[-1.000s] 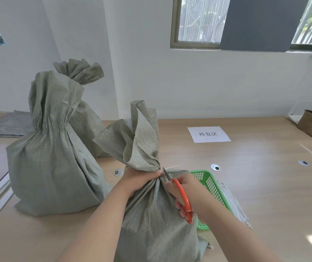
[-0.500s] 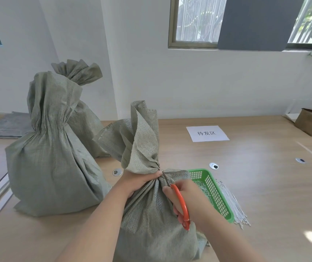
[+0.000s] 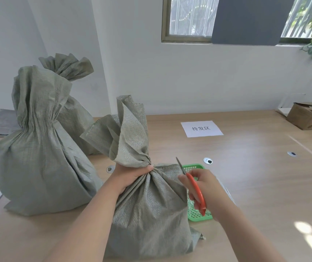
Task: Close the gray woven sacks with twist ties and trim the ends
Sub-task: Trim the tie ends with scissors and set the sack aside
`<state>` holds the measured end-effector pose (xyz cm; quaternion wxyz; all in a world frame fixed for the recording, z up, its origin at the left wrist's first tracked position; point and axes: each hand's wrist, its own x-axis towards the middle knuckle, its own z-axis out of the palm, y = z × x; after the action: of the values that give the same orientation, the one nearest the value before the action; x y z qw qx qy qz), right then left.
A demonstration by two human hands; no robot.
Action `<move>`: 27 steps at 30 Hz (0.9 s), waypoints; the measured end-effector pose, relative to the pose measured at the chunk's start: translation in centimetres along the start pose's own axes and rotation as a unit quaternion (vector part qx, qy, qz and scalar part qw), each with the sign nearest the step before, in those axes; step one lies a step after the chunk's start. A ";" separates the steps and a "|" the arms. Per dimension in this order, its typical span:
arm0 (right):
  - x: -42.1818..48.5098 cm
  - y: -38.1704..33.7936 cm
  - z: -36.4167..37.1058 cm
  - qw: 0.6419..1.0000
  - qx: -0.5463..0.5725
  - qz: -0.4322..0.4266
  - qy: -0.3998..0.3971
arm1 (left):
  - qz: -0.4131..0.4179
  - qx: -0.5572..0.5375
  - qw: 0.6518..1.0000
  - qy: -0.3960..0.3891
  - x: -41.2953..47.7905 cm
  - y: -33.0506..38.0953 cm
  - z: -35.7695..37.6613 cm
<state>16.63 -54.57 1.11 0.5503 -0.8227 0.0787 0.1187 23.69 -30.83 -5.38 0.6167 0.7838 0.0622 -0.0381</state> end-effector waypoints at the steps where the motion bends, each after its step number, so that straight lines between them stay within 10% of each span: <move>1: 0.5 0.6 -0.5 1.000 -0.014 -0.005 0.020 | 0.000 0.000 1.000 -0.001 0.0 0.1 0.0; 13: 5.4 16.5 -0.8 0.908 -0.415 -0.015 0.059 | 0.010 0.014 1.000 0.005 0.5 0.5 -0.1; 27: 1.8 32.0 0.4 0.909 -0.385 0.159 -0.007 | 0.030 -0.003 1.000 -0.009 0.0 0.6 0.1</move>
<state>9.98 -66.41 -27.94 0.1651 -0.9465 0.1532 0.2312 23.80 -31.10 -4.84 0.6208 0.7828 0.0333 -0.0265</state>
